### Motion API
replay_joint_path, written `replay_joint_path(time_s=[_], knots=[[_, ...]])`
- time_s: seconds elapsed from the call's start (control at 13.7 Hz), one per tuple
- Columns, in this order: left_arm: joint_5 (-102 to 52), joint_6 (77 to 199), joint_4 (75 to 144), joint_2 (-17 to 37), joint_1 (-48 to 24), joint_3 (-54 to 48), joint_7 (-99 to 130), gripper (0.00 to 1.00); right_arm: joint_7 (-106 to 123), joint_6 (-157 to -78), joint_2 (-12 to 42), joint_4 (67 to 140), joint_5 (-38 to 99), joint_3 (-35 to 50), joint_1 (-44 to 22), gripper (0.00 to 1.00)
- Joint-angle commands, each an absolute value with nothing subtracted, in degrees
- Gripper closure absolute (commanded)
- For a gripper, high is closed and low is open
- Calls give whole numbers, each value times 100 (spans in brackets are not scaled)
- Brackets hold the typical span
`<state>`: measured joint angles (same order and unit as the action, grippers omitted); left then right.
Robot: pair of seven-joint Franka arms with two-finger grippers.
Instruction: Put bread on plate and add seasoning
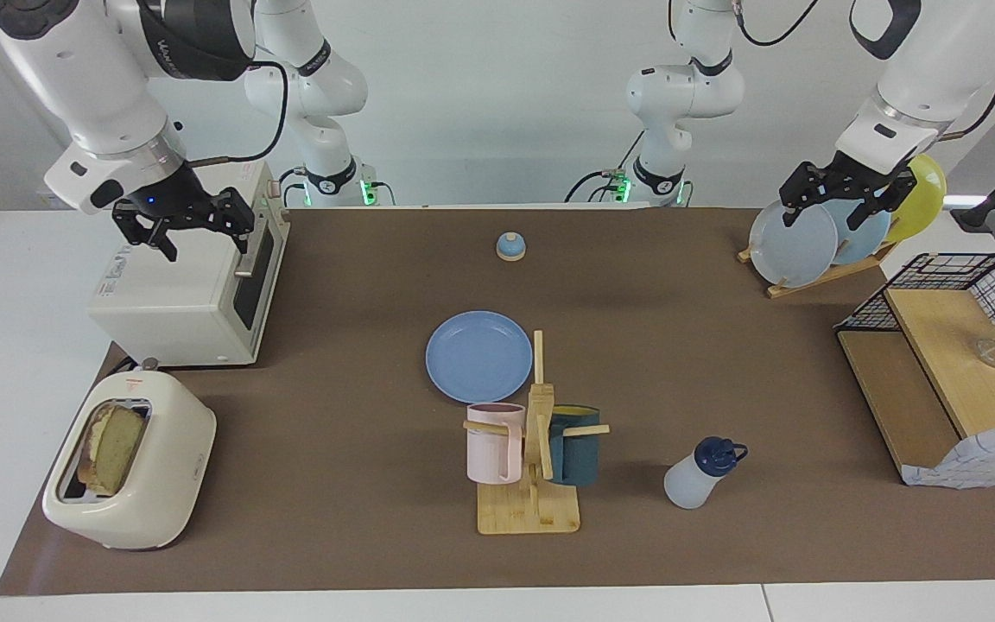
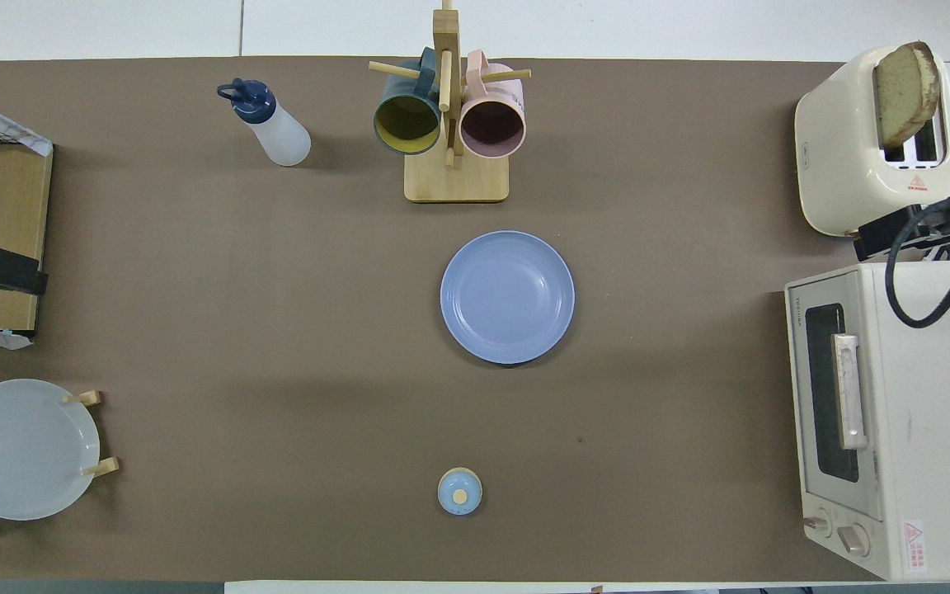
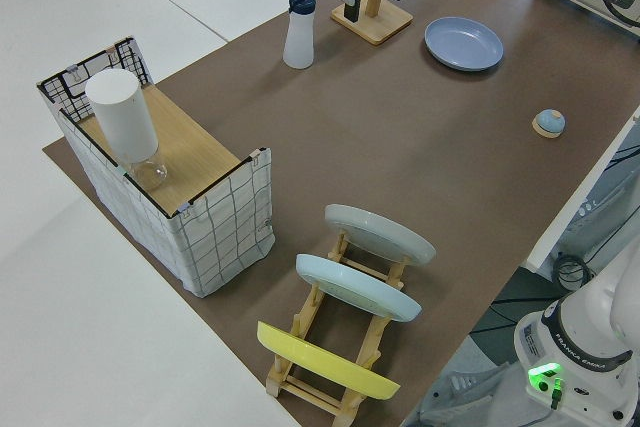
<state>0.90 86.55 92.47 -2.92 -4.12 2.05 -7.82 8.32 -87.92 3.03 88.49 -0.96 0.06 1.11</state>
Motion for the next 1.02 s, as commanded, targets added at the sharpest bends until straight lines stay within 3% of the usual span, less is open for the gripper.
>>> replay_joint_path(time_s=[0.0,0.29,0.73,0.95], knots=[[185,8570,9325,-378,-387,193,-721,0,782,-8797,264,8868,44,0,176,0],[149,8989,9798,-579,-413,176,-721,0,765,-9648,299,8912,53,-26,228,0],[114,11529,11968,-1361,-746,141,-134,0,738,-12221,88,10070,53,-35,825,0],[114,12144,12163,-1267,-1123,132,-62,0,991,-13251,192,10441,27,-35,949,1]])
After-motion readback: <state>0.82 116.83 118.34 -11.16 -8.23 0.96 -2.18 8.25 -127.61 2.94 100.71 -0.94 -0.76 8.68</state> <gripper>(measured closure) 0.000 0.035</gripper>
